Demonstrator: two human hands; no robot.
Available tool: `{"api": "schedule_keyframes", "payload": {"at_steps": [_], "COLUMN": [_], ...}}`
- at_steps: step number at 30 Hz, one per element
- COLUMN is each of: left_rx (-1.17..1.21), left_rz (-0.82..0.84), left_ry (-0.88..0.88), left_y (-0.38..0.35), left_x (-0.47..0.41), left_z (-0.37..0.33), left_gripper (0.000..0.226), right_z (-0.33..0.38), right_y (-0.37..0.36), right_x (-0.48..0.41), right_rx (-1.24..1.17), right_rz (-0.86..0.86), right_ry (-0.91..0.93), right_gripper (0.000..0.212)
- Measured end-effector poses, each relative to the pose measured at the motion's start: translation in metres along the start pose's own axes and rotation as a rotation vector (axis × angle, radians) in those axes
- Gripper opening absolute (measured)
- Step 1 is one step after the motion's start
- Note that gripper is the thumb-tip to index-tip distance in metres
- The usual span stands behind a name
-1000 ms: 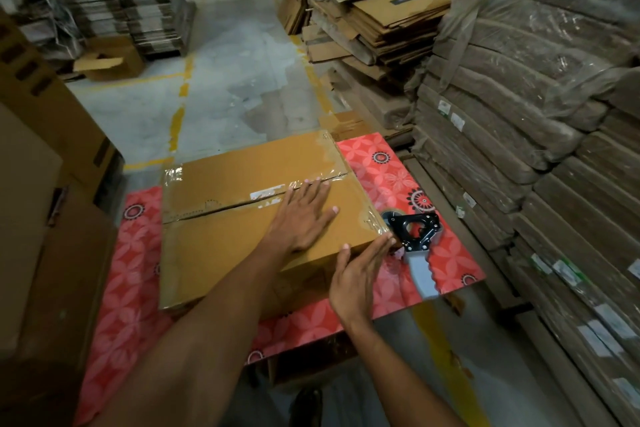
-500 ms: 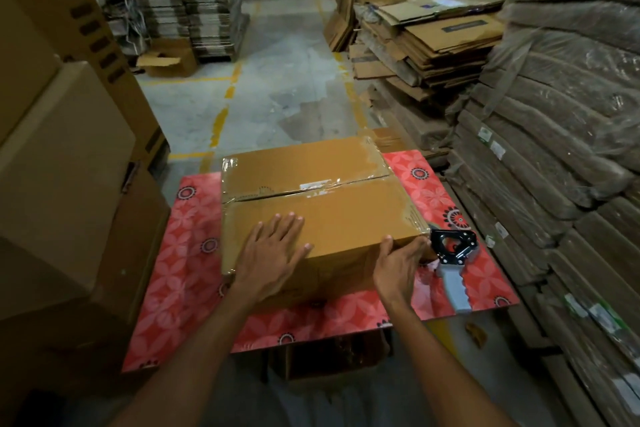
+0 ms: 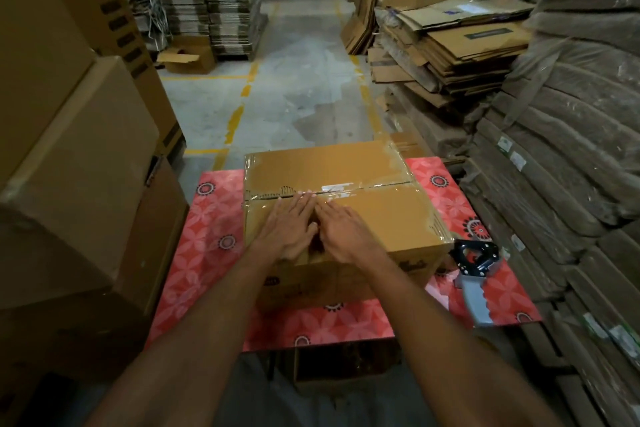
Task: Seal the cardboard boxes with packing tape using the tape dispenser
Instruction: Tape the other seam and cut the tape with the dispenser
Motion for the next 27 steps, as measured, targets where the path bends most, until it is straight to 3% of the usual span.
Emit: {"api": "schedule_keyframes", "payload": {"at_steps": [3,6,13,23,27], "left_rx": [0.002,-0.018,0.105,0.346,0.337], "left_rz": [0.066,0.060,-0.031,-0.079,-0.045], "left_ry": [0.064,0.083,0.256,0.431,0.427], "left_y": [-0.005,-0.020,-0.027,-0.026,-0.019], "left_x": [-0.022,-0.026,-0.012,0.008,0.004], "left_z": [0.014,0.039,0.082,0.060,0.060], "left_gripper": [0.062,0.066,0.081,0.080,0.081], "right_z": [-0.024,-0.056,-0.166,-0.143,-0.150], "right_y": [-0.013,-0.015,0.017,0.006,0.006], "right_x": [-0.028,-0.025,0.054,0.072,0.071], "right_rx": [0.054,0.066,0.075,-0.022,0.001], "right_rz": [0.093,0.077,0.004,-0.180,-0.081], "right_ry": [-0.020,-0.028,-0.305,-0.492,-0.420], "right_gripper": [0.063,0.069,0.070,0.073,0.073]}}
Point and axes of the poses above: each hand's wrist, its own x-axis away from the middle knuckle, its own y-axis out of the back of the hand, z = x × y, the point moved 3 cm from there along -x, towards the middle knuckle, and after that the axes turned 14 degrees about y, right-handed, at the moved point
